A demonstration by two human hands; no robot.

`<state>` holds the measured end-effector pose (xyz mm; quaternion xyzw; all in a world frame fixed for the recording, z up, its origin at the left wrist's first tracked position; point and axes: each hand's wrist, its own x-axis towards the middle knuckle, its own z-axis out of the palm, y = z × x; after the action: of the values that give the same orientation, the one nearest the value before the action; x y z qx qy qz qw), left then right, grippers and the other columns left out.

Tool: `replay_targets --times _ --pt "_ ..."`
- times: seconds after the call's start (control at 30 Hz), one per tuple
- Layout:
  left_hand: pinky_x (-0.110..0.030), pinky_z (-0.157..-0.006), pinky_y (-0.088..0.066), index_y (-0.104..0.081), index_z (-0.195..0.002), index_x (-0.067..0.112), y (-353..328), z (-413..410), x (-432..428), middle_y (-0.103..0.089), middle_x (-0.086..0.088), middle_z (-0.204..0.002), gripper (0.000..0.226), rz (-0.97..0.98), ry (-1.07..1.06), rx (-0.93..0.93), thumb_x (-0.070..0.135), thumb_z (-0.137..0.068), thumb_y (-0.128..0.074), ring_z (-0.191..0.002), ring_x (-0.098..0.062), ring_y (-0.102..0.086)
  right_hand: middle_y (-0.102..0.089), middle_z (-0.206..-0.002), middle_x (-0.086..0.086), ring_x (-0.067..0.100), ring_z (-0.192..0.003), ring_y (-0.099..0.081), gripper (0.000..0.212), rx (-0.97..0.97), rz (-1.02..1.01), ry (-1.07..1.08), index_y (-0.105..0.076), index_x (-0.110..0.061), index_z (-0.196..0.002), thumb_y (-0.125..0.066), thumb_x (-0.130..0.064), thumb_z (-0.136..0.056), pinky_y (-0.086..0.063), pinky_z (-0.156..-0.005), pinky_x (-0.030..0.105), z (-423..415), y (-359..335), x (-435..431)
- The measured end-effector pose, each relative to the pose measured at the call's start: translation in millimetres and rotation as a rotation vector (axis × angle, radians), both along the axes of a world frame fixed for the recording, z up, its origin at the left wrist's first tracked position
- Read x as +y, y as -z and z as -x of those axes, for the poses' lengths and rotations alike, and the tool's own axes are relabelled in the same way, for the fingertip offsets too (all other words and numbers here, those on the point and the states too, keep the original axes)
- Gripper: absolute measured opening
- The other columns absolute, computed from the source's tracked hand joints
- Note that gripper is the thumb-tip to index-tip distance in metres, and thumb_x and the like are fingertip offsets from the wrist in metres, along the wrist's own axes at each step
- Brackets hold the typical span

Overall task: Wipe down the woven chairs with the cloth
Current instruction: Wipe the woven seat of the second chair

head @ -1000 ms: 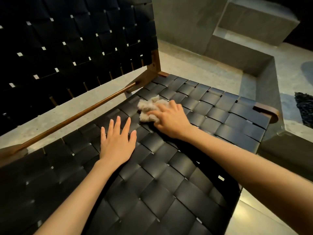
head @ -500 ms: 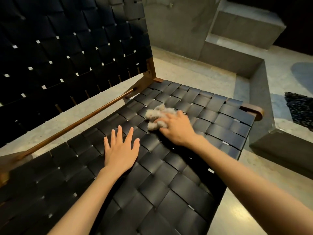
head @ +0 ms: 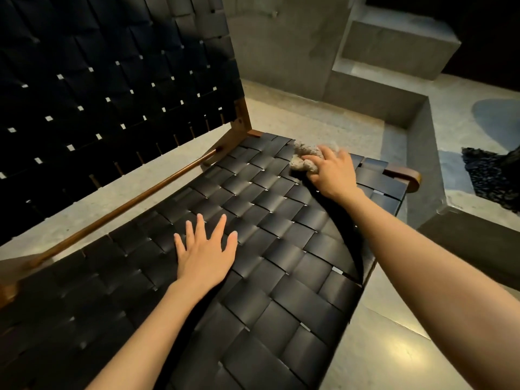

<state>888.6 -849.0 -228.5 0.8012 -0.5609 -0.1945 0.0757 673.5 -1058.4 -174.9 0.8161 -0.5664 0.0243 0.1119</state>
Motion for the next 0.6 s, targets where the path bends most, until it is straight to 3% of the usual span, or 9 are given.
replay_targets --times 0.13,0.23,0.33,0.4,0.5,0.6 --pt "-0.047 -0.114 0.010 0.000 -0.149 0.038 -3 5 4 0.008 -0.008 -0.159 0.060 0.016 -0.005 0.001 0.059 -0.095 -0.013 -0.145 -0.028 0.014 -0.041 -0.144 0.003 0.033 -0.113 -0.040 0.036 -0.098 -0.163 -0.127 -0.056 -0.033 -0.128 -0.046 -0.036 -0.094 -0.035 -0.098 0.038 -16 3 52" --pt "-0.048 -0.114 0.009 -0.001 -0.150 0.037 -5 10 6 0.007 -0.008 -0.159 0.060 0.011 0.002 -0.008 0.059 -0.096 -0.014 -0.145 -0.029 0.013 -0.046 -0.139 -0.002 0.030 -0.109 -0.042 0.036 -0.122 -0.230 -0.321 -0.058 -0.036 -0.125 -0.049 -0.036 -0.090 -0.038 -0.094 0.039 -23 5 107" --pt "-0.049 -0.114 0.009 -0.001 -0.150 0.036 -6 20 10 0.007 -0.008 -0.159 0.059 0.015 0.007 -0.020 0.057 -0.096 -0.015 -0.145 -0.029 0.012 -0.052 -0.132 -0.003 0.028 -0.104 -0.041 0.039 -0.146 -0.242 -0.365 -0.057 -0.039 -0.125 -0.049 -0.036 -0.088 -0.039 -0.089 0.038 -15 3 131" --pt "-0.051 -0.113 0.010 0.000 -0.150 0.035 -8 27 10 0.008 -0.009 -0.159 0.060 0.005 0.010 -0.005 0.057 -0.096 -0.015 -0.145 -0.031 0.013 -0.050 -0.134 -0.001 0.030 -0.107 -0.041 0.038 -0.091 -0.174 -0.330 -0.056 -0.039 -0.126 -0.047 -0.037 -0.089 -0.036 -0.089 0.037 -3 1 119" --pt "-0.055 -0.112 0.010 0.001 -0.150 0.036 -12 38 7 0.009 -0.009 -0.159 0.062 -0.009 0.033 0.025 0.059 -0.095 -0.016 -0.144 -0.034 0.015 -0.041 -0.143 0.002 0.030 -0.122 -0.037 0.038 0.060 -0.011 -0.177 -0.052 -0.037 -0.130 -0.041 -0.037 -0.093 -0.028 -0.102 0.037 25 -5 69" --pt "-0.056 -0.111 0.011 0.002 -0.150 0.037 -14 44 6 0.009 -0.009 -0.159 0.062 -0.003 0.037 0.031 0.060 -0.095 -0.015 -0.143 -0.035 0.016 -0.027 -0.154 0.004 0.037 -0.138 -0.020 0.047 0.068 0.013 0.045 -0.043 -0.036 -0.139 -0.046 -0.038 -0.093 -0.009 -0.113 0.052 55 -18 22"
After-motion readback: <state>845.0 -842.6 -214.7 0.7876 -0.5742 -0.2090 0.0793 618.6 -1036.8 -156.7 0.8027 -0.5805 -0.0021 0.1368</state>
